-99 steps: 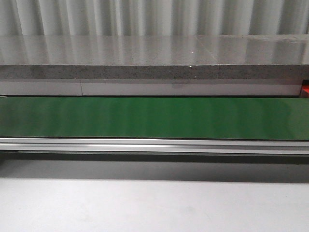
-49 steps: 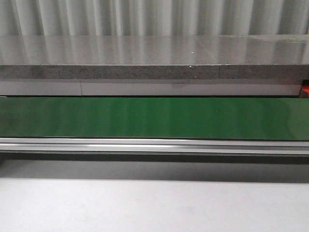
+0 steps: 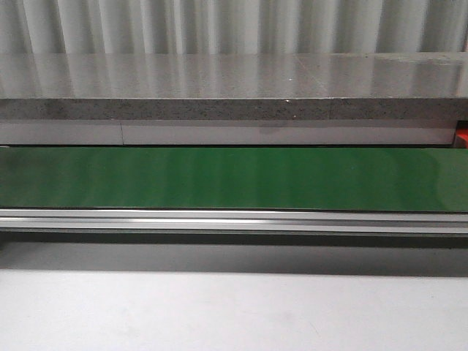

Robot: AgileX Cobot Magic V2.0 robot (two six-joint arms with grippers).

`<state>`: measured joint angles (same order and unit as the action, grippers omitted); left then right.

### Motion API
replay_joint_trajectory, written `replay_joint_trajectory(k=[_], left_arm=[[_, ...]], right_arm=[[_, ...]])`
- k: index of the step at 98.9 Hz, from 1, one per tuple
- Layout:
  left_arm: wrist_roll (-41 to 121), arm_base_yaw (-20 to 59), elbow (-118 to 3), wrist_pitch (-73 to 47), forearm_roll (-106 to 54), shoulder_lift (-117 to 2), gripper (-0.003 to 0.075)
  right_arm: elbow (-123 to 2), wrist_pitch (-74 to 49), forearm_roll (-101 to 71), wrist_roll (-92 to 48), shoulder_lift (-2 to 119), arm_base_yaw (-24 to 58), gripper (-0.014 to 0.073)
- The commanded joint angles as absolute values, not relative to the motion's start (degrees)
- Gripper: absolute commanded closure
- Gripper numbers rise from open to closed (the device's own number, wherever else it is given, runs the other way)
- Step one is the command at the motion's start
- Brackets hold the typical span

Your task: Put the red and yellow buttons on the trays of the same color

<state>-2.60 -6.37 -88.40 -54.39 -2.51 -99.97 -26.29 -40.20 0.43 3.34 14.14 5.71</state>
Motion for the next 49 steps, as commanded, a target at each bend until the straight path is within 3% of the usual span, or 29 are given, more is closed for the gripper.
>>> replay_joint_trajectory(k=[1,32,49], left_arm=[[-7.53,-9.16,-90.61,-52.18,-2.06,-98.86,0.0141],[-22.32,-16.52,-92.01,-58.48,-8.19,-108.04,0.0141],[-27.92,-16.76,-92.12,-55.45,-12.81,-111.4,0.0141]], right_arm=[[-27.7,-35.46,0.78,2.98,14.73,5.85,0.0662],[-27.7,-35.46,0.78,2.98,14.73,5.85,0.0662],[-27.7,-35.46,0.78,2.98,14.73,5.85,0.0662]])
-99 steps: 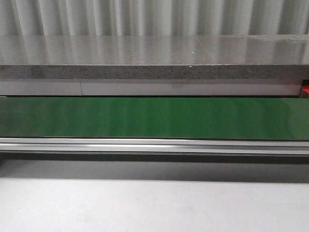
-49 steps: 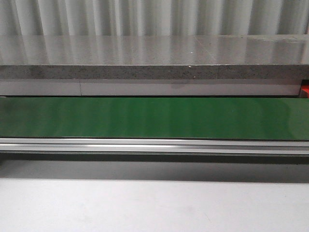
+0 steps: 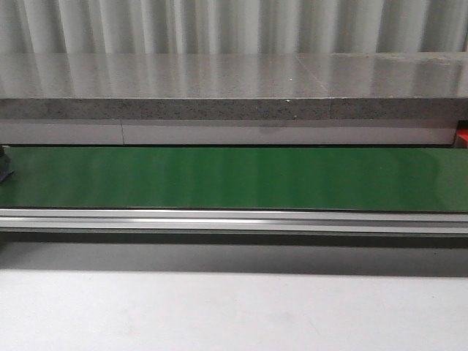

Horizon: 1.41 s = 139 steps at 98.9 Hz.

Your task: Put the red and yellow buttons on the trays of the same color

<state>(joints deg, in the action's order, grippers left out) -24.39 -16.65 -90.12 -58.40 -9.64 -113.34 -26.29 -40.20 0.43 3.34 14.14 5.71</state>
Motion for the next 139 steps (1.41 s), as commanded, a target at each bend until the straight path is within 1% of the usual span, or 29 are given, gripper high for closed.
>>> replay_joint_trajectory(k=[1,26,53,58,63,67,70,71,72,82,93,103,116,139], left_arm=[[-28.17,-16.76,-92.12,-55.23,-12.97,-111.65,0.0141],[-30.86,-16.76,-92.32,-49.24,-14.08,-114.65,0.0141],[-30.86,-17.33,-92.45,-49.19,-14.08,-117.18,0.0148],[-30.86,-17.33,-92.45,-49.19,-14.08,-117.18,0.0173],[-30.86,-17.33,-92.58,-49.19,-14.08,-117.18,0.0213],[-30.86,-17.33,-92.82,-49.19,-14.08,-117.18,0.0267],[-30.86,-17.33,-92.82,-49.19,-14.08,-117.18,0.029],[-30.86,-17.33,-92.97,-49.09,-14.08,-117.18,0.0314],[-30.86,-17.33,-92.97,-49.08,-14.08,-117.18,0.0314],[-30.64,-17.33,-93.92,-49.09,-14.08,-117.18,0.0426],[-30.22,-17.33,-95.24,-49.42,-14.08,-117.18,0.0512],[-28.35,-17.33,-96.3,-50.78,-14.08,-117.18,0.0554],[-24.69,-17.33,-97.93,-53.13,-14.08,-116.94,0.0563],[-5.0,-17.1,-101.18,-59.53,-12.55,-113.96,0.057]], right_arm=[[-27.7,-35.46,0.78,2.98,14.73,5.85,0.0662],[-27.7,-35.51,0.78,2.98,14.73,5.85,0.0662],[-27.7,-35.46,0.78,2.98,14.73,5.85,0.0662],[-27.7,-35.46,0.78,2.98,14.73,5.85,0.0662],[-27.7,-35.46,0.78,2.98,14.73,5.85,0.0662],[-27.7,-35.46,0.78,2.98,14.73,5.85,0.0662],[-27.7,-35.46,0.78,2.98,14.73,5.85,0.0662],[-27.7,-35.46,0.78,2.98,14.73,5.85,0.0662],[-27.7,-35.46,0.78,2.98,14.73,5.85,0.0662],[-27.7,-35.46,0.78,2.98,14.73,5.85,0.0662],[-27.7,-35.46,0.78,2.98,14.73,5.85,0.0662],[-27.7,-35.46,0.78,2.98,14.73,5.85,0.0662],[-27.7,-35.46,0.78,2.98,14.73,5.85,0.0662],[-27.7,-35.46,0.78,2.98,14.73,5.85,0.0662]])
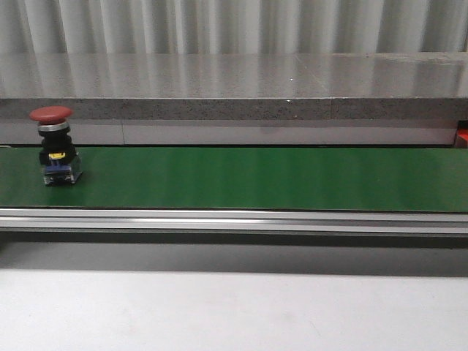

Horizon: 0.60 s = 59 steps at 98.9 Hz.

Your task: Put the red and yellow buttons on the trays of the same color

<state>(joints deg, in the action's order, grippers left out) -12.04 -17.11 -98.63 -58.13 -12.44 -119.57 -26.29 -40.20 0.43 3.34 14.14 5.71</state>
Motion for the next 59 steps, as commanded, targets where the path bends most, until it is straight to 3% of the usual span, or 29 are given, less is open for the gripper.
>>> replay_joint_trajectory(k=[1,32,59], left_arm=[[-4.09,-16.97,-101.18,-59.88,-12.38,-113.67,0.057],[10.23,-11.52,-101.18,-64.25,-10.32,-107.58,0.057],[10.37,-4.14,-97.43,-66.25,-1.92,-104.74,0.057]], right_arm=[[-27.7,-35.46,0.78,2.98,14.73,5.85,0.0662],[-27.7,-35.46,0.78,2.98,14.73,5.85,0.0662],[-27.7,-35.46,0.78,2.98,14.73,5.85,0.0662]])
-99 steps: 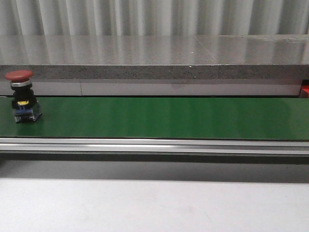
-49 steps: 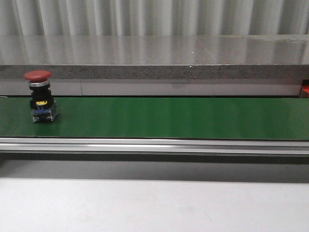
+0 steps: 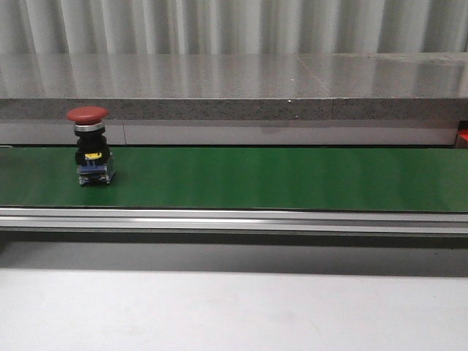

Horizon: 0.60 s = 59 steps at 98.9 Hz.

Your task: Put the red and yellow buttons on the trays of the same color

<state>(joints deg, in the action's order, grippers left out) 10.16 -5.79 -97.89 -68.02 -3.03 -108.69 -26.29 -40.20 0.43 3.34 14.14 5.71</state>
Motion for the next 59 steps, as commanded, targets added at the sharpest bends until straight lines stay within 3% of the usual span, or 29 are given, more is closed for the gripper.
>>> replay_joint_trajectory(k=[1,39,46,59], left_arm=[[10.37,-4.01,-97.19,-66.22,-1.92,-104.65,0.057],[10.26,-1.78,-89.88,-62.41,-3.31,-104.53,0.055],[10.26,-1.78,-89.88,-62.41,-3.31,-104.53,0.0477],[10.26,-1.78,-89.88,-61.48,-3.44,-104.53,0.0225]], right_arm=[[-27.7,-35.46,0.78,2.98,14.73,5.85,0.0662],[-27.7,-35.46,0.78,2.98,14.73,5.85,0.0662],[-27.7,-35.46,0.78,2.98,14.73,5.85,0.0662],[-27.7,-35.46,0.78,2.98,14.73,5.85,0.0662]])
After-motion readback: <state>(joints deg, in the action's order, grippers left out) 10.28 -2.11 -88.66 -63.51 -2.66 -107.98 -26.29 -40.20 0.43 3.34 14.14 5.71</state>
